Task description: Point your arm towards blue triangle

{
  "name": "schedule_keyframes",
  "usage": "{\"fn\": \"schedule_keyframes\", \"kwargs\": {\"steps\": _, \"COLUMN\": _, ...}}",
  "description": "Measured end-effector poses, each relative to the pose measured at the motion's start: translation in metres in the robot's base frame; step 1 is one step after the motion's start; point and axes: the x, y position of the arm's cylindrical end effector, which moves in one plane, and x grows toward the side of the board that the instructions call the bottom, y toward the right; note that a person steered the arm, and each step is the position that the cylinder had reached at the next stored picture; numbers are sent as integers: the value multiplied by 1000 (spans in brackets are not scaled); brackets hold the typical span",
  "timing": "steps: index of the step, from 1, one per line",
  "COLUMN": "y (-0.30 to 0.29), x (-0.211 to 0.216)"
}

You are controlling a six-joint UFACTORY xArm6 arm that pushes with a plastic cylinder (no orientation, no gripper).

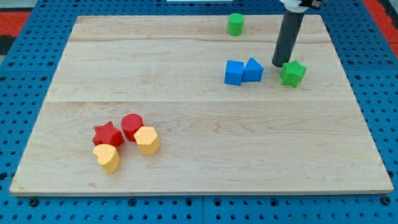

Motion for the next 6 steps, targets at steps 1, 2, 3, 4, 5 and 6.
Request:
{"fn": "schedule_keyframes", "kwargs": {"steps": 1, "y": -2, "x": 0}}
{"fn": "schedule_keyframes", "kwargs": {"steps": 2, "y": -4, "x": 0}}
{"fn": "schedule_keyframes", "kwargs": {"steps": 3, "y": -6, "x": 0}}
{"fn": "schedule_keyframes", "kwargs": {"steps": 4, "y": -12, "x": 0}}
{"fn": "schedule_keyframes", "kwargs": {"steps": 5, "y": -17, "x": 1}}
{"fn": "schedule_keyframes", "kwargs": {"steps": 6, "y": -21, "x": 5}}
